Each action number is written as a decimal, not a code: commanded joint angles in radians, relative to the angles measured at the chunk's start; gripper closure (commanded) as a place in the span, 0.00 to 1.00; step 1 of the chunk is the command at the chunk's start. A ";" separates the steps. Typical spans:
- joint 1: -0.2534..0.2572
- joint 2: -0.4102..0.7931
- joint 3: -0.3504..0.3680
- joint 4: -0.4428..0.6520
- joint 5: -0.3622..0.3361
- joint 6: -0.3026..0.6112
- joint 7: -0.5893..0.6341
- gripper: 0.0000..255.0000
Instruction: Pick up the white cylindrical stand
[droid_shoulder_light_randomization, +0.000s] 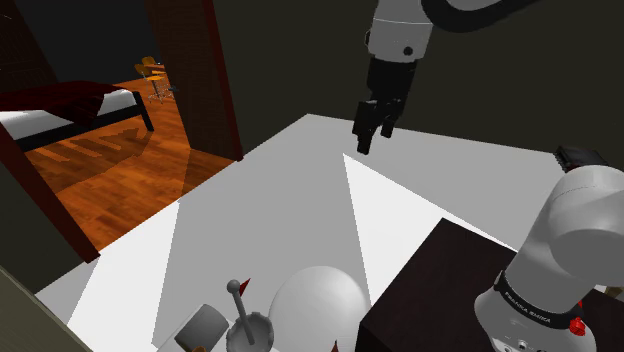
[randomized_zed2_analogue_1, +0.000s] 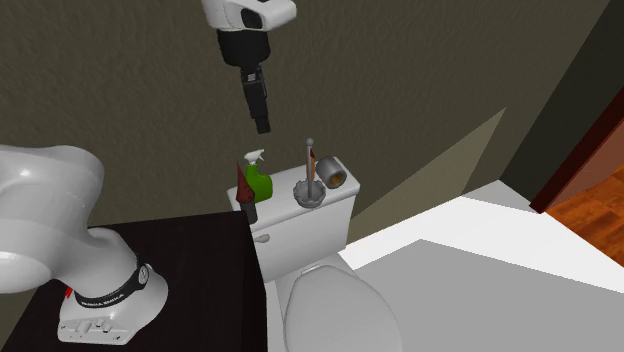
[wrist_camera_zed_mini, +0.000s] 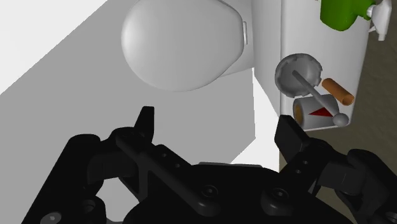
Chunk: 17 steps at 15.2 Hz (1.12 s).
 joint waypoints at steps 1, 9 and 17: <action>0.006 0.040 0.052 -0.006 0.006 0.050 0.049 0.00; -0.008 0.275 0.260 0.054 -0.044 0.218 0.260 0.00; -0.052 0.612 0.458 0.205 -0.275 0.319 0.560 0.00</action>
